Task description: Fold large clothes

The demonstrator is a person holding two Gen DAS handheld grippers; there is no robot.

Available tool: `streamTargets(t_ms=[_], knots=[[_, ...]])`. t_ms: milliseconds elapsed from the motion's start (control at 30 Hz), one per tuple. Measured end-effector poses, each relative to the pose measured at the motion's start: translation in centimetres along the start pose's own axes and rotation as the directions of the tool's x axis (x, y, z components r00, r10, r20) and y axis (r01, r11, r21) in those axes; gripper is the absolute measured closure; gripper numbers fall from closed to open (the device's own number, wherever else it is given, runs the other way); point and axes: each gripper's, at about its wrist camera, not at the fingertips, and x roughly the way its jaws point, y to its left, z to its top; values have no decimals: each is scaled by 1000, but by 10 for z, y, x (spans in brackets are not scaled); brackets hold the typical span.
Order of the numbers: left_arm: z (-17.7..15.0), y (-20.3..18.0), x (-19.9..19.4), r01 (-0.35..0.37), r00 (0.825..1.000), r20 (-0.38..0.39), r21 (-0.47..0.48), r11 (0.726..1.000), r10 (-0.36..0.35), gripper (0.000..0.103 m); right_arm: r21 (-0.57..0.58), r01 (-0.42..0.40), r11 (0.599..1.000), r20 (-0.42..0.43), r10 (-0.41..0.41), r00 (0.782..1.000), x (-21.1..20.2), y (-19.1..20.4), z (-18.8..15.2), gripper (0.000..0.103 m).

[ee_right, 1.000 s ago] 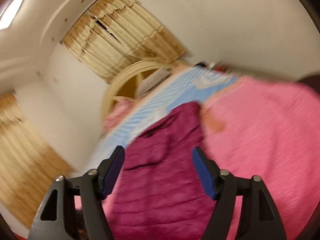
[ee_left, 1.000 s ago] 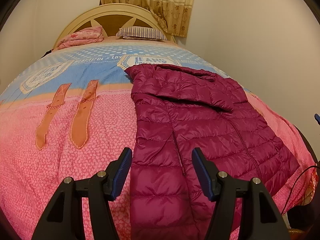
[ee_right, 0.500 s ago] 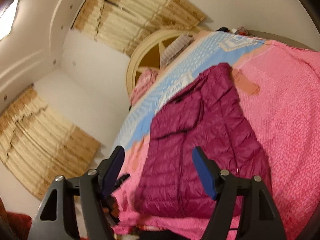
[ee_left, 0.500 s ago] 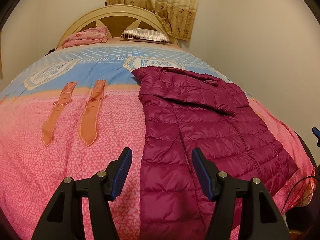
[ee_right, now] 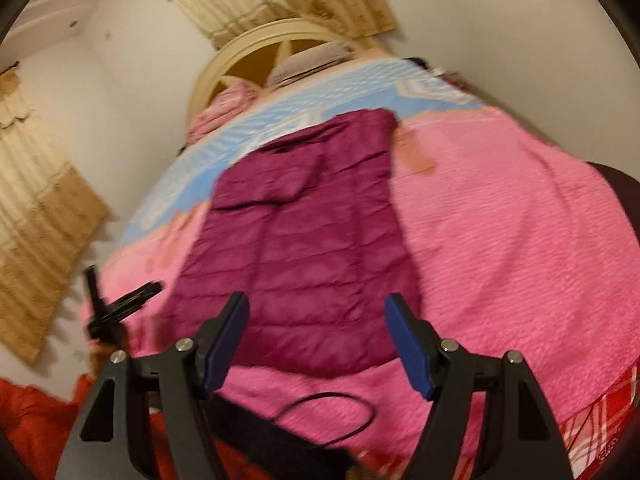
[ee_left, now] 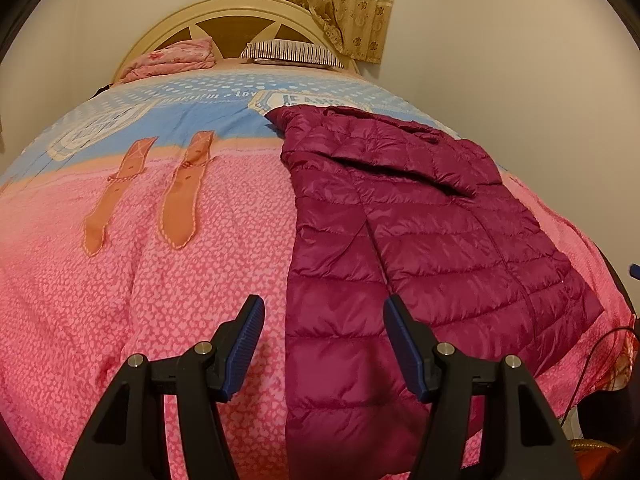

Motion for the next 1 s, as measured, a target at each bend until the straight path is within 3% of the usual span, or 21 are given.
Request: streamTargets(t_ms=[200,467,633,767,867,1000], knots=[[-12,5,-1,14,1000,-17,-17,1000,-15,40,43,90,995,-33,-89,995,43,-33,2,29],[-27,1,4,46,997,-66,8,999,-45,40,-125,145,981,-96,-157,983,76,-25,-11,31],[-32,5,15,46,993,-103,-32,998,-49,40,-156,171,973,-146,-194,970,101,-26,-17,37],[-34,3,14,57,993,-101,-23,998,-59,40,-160,152,975,-189,-181,965,109,-27,-24,47],[-36,2,11,118,987,-105,-26,993,-120,40,-176,134,975,-206,-170,964,106,-24,-31,60],[-38,1,11,137,985,-105,-31,990,-140,40,-144,102,984,-212,-132,968,99,-29,-38,60]])
